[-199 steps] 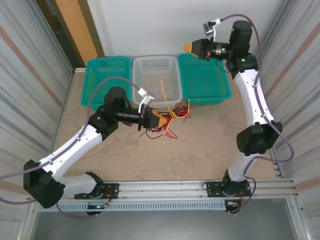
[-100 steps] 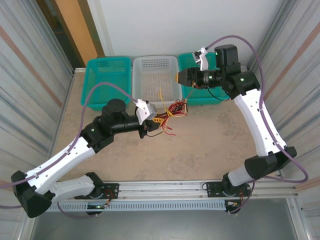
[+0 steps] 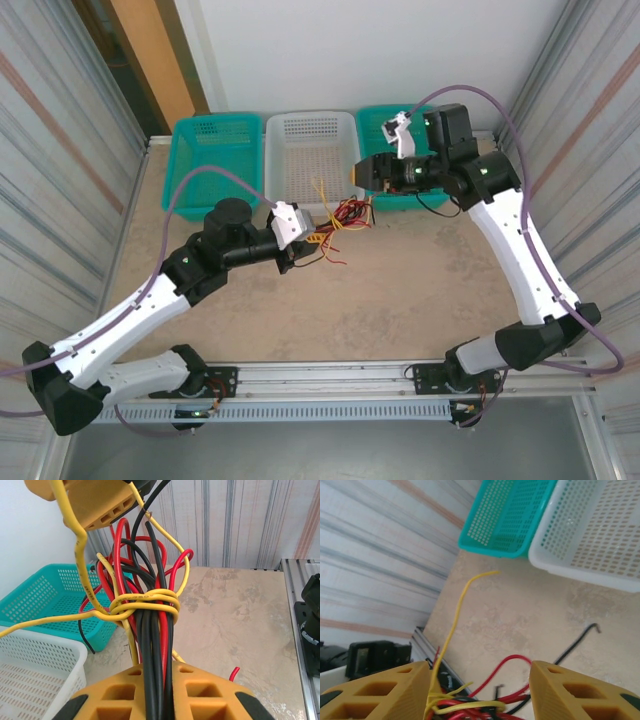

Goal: Untangle the cables

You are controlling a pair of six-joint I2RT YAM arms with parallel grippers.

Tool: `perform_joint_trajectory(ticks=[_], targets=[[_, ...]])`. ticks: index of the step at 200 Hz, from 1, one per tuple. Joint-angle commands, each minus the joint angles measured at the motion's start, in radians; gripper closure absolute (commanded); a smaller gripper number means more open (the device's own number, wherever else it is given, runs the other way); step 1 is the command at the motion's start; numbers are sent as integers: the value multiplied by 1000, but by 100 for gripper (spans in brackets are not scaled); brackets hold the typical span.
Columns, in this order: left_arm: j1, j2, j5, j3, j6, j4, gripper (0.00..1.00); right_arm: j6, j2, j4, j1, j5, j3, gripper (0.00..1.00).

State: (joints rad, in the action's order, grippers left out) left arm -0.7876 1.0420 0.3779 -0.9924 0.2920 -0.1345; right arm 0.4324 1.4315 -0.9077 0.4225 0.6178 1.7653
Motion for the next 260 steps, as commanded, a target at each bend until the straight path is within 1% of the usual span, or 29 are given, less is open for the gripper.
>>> perform_joint_trajectory(ticks=[1, 11, 21, 33, 45, 65, 84, 119, 148, 171, 191, 212, 233, 246, 254, 260], targets=[[-6, -19, 39, -20, 30, 19, 100, -37, 25, -47, 25, -29, 81, 44], [-11, -17, 44, -28, 56, -1, 100, -35, 59, -68, 21, -18, 100, 44], [-24, -12, 40, -32, 102, -26, 100, -32, 104, -103, 19, 6, 177, 44], [-53, -6, 7, -30, 168, -51, 100, -23, 168, -147, 21, 37, 235, 45], [-81, -2, -33, -20, 227, -61, 100, -14, 239, -208, 26, 43, 294, 48], [-85, -13, -45, 11, 254, -32, 100, -24, 320, -280, 47, 29, 348, 51], [-85, -23, -40, 36, 278, 3, 100, -24, 348, -286, 64, 14, 340, 51], [-91, -22, -42, 44, 322, -6, 100, 4, 377, -241, 67, 82, 331, 52], [-96, -34, -68, 61, 349, -1, 100, 25, 401, -226, 69, 137, 330, 54], [-97, -45, -87, 73, 369, 8, 100, 36, 407, -224, 70, 147, 317, 56], [-106, -52, -137, 91, 412, 35, 100, 54, 405, -220, 68, 152, 296, 57], [-123, -56, -217, 120, 467, 87, 100, 81, 398, -205, 66, 159, 263, 54], [-127, -53, -231, 121, 494, 95, 100, 102, 397, -188, 65, 172, 230, 50], [-126, -47, -224, 118, 501, 87, 100, 114, 394, -171, 65, 196, 217, 49], [-130, -42, -220, 115, 503, 78, 100, 121, 392, -154, 67, 212, 211, 51], [-131, -40, -218, 115, 498, 76, 100, 125, 390, -143, 68, 220, 209, 54]])
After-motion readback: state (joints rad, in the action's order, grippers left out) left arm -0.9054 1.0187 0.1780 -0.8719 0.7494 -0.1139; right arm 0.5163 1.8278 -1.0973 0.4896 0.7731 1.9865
